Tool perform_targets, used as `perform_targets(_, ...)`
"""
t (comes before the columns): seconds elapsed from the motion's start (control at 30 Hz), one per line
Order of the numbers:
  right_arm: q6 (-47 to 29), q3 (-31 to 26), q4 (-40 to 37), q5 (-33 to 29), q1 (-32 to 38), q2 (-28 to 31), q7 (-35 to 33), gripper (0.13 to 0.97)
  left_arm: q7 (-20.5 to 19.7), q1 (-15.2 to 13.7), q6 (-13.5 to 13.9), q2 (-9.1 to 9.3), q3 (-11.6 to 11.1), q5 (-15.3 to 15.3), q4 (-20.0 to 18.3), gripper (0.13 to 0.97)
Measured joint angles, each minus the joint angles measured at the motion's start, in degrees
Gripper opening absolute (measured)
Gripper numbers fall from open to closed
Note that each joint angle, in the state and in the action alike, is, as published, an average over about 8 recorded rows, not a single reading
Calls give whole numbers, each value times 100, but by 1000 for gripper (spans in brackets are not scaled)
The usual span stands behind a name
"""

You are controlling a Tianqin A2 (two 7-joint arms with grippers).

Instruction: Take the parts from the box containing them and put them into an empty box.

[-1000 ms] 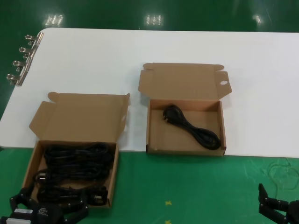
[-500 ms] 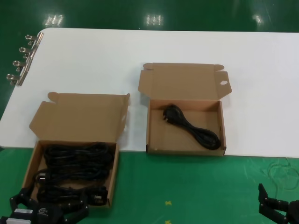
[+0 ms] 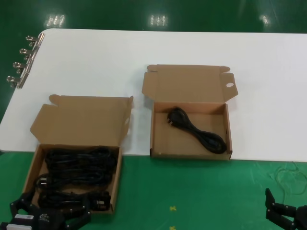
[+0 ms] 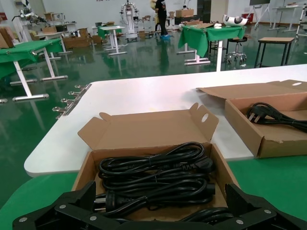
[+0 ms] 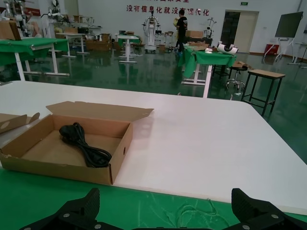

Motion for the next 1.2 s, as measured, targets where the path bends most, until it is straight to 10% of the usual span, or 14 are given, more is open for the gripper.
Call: perform_targets(1.2, 0, 0, 0, 0, 0, 0, 0, 966, 0, 0, 0, 0, 0, 0, 0, 966)
